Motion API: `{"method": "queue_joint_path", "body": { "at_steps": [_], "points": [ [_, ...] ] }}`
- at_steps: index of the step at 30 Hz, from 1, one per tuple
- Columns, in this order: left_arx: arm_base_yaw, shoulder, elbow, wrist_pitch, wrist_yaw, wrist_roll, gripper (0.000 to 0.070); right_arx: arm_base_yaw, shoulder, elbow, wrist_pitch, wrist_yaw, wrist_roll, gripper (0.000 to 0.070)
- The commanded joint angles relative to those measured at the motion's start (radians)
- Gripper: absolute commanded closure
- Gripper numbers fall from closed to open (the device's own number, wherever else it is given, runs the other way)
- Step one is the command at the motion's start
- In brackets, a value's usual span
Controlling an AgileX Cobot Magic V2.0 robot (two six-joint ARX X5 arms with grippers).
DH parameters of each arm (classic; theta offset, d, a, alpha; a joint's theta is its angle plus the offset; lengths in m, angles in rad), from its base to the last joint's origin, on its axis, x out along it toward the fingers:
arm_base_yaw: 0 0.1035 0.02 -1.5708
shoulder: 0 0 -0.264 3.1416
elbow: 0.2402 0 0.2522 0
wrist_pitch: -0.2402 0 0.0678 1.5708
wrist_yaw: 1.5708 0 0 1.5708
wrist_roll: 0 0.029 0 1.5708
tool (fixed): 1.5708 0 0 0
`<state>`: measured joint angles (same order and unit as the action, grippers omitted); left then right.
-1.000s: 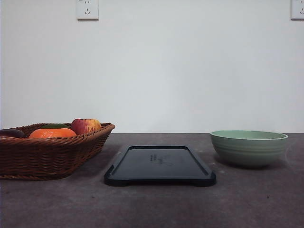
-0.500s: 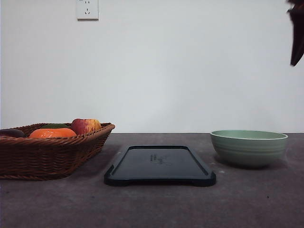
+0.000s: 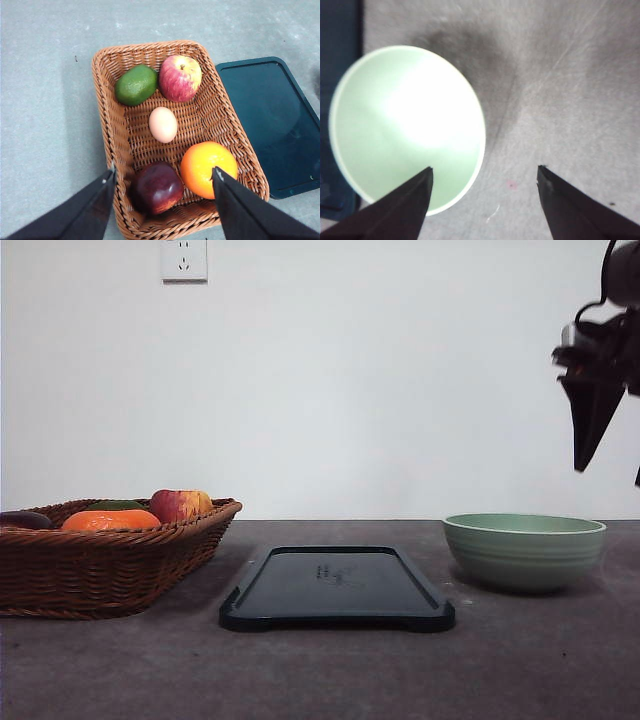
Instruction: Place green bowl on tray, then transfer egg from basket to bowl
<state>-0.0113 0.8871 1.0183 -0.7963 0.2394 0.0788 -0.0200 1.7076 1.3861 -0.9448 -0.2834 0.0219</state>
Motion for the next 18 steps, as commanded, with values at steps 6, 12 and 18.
{"method": "queue_joint_path", "body": {
  "at_steps": [6, 12, 18],
  "points": [
    [-0.002, 0.004, 0.024, 0.011, 0.005, 0.006, 0.0315, 0.03, 0.067, 0.023, 0.042, 0.002, -0.019, 0.0338],
    [-0.002, 0.004, 0.024, 0.01, 0.005, 0.006, 0.0315, 0.062, 0.112, 0.023, 0.053, 0.035, -0.02, 0.0465],
    [-0.002, 0.004, 0.024, 0.01, 0.005, 0.006, 0.0315, 0.072, 0.131, 0.023, 0.051, 0.07, -0.022, 0.069]
  ]
}}
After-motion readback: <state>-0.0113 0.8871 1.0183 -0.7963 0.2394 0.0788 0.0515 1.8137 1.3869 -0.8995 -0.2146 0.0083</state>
